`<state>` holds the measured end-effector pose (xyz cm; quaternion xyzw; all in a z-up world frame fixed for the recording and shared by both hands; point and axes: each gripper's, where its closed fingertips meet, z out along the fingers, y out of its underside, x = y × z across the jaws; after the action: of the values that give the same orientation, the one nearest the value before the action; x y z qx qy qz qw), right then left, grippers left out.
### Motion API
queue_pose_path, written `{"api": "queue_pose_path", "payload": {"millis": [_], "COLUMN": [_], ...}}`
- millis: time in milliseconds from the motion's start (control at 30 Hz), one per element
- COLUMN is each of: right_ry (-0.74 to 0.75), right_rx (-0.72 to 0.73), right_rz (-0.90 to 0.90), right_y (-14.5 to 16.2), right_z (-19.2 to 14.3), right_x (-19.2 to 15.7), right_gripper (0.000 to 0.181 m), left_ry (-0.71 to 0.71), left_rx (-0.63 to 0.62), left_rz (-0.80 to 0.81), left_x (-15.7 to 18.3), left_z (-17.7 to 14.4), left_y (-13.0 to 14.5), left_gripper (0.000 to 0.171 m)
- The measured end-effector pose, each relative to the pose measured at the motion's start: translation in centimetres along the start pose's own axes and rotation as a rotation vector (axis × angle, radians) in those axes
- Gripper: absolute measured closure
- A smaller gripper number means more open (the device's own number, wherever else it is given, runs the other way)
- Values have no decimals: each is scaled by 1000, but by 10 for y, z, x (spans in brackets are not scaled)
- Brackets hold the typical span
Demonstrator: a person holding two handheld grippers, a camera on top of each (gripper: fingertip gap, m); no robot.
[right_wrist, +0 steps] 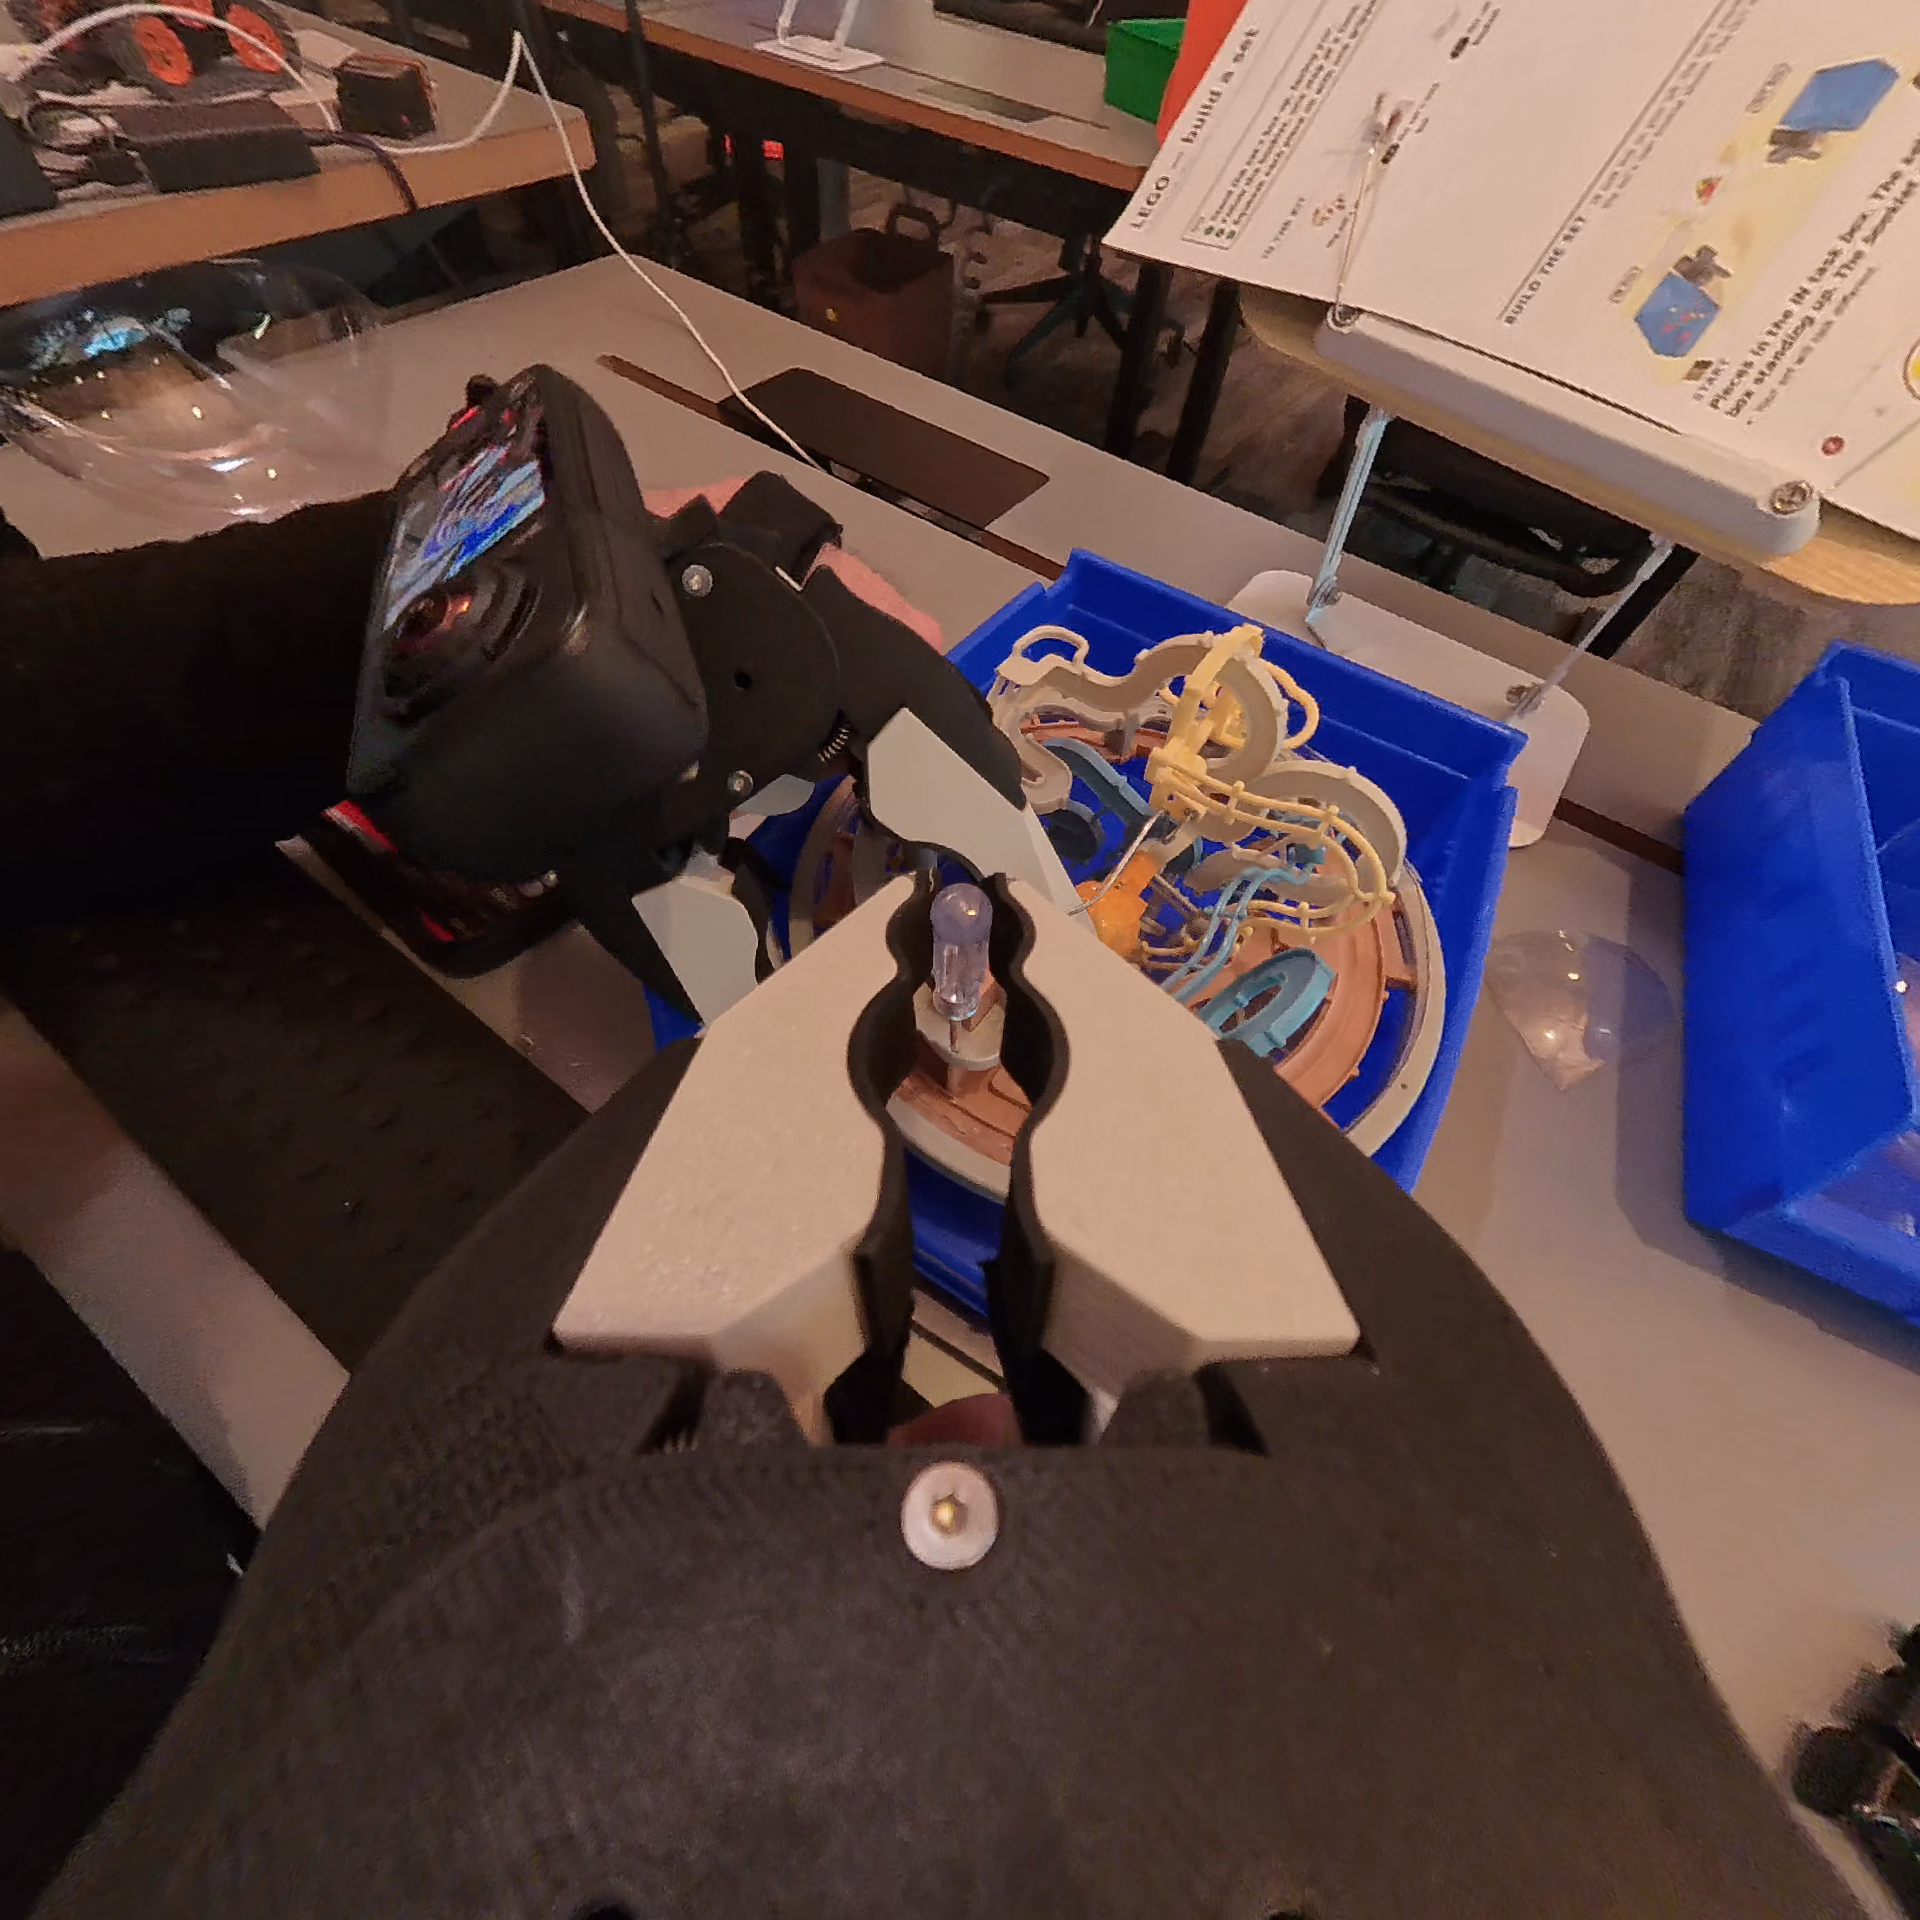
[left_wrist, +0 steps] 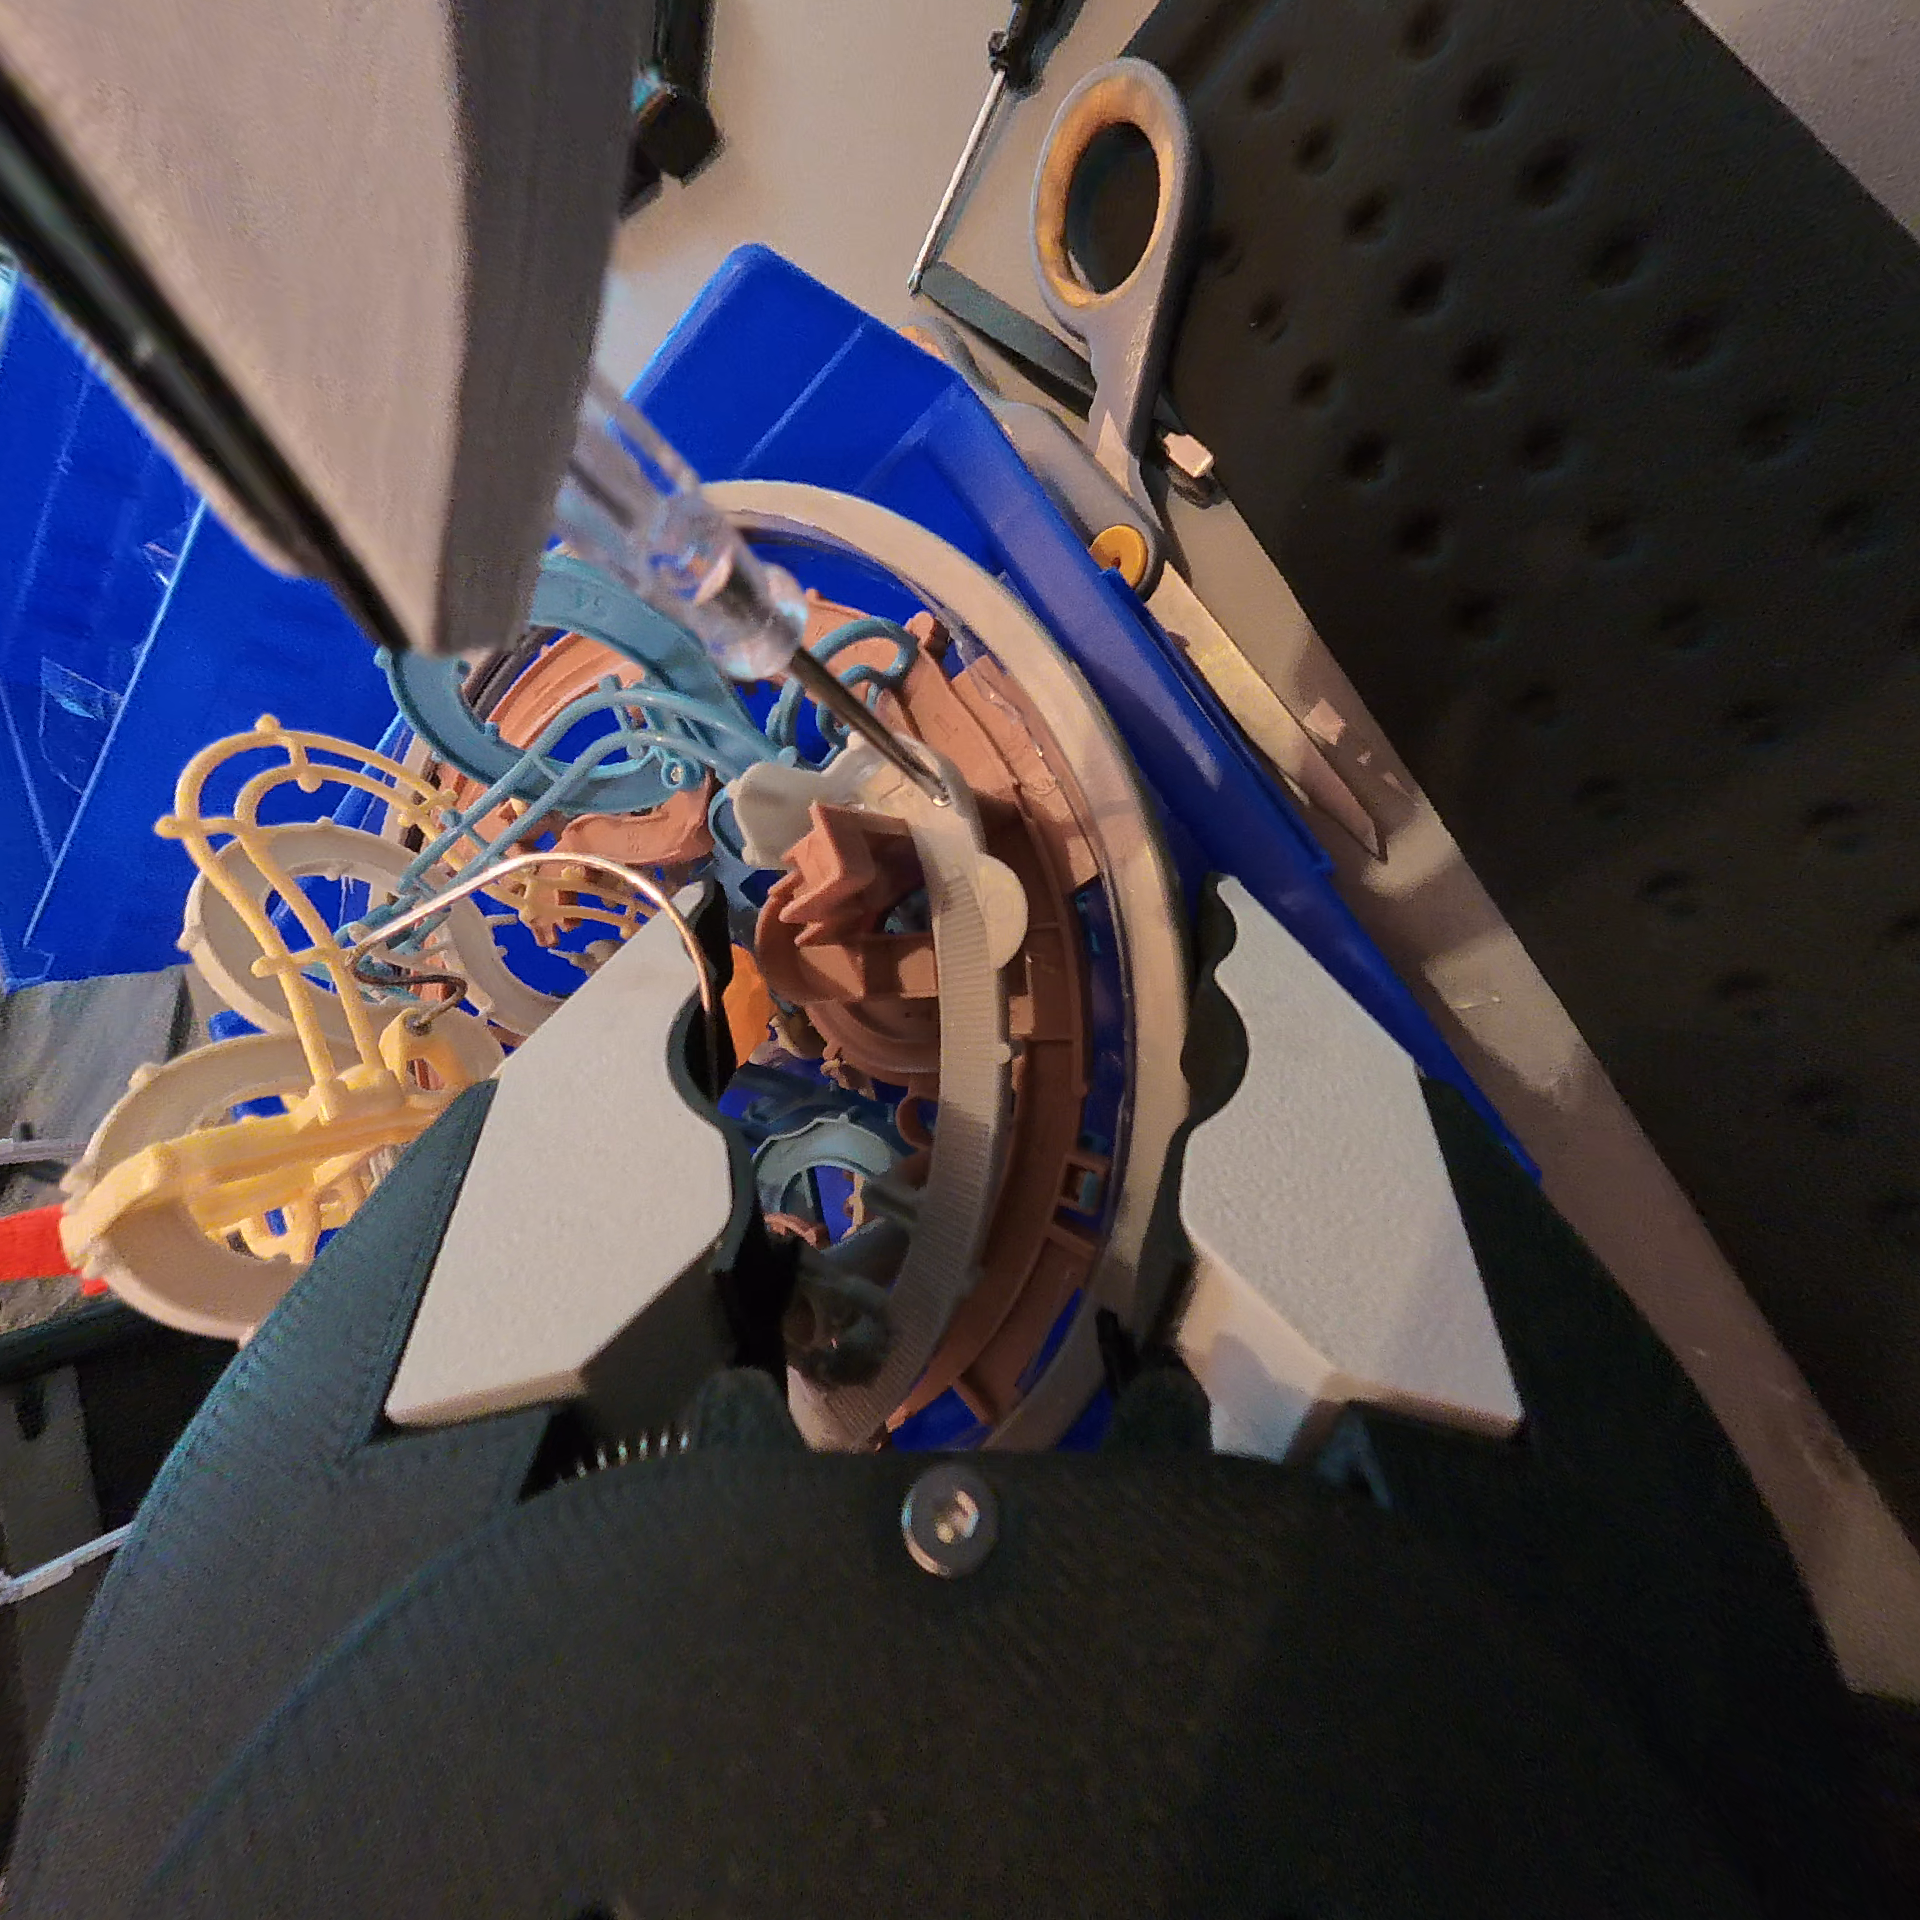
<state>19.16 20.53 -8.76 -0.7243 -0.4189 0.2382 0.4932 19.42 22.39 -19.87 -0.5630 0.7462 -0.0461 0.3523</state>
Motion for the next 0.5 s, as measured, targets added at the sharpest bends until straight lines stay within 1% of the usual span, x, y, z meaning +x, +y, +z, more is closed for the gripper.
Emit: {"api": "queue_pose_path", "payload": {"millis": [167, 300, 500], "right_ry": [4, -18, -6], "right_rx": [-40, -85, -81], "right_rz": [35, -15, -17], "right_y": [0, -1, -1], "right_z": [2, 5, 5], "right_x": [11, 5, 6], "right_gripper": [173, 173, 173], "left_ry": [-23, -25, -28], "left_rx": [-2, 14, 30], "left_rz": [-34, -24, -20], "left_x": [-3, -3, -2], "left_z": [5, 5, 5], "left_y": [-6, -7, -9], "left_gripper": [85, 85, 84]}}
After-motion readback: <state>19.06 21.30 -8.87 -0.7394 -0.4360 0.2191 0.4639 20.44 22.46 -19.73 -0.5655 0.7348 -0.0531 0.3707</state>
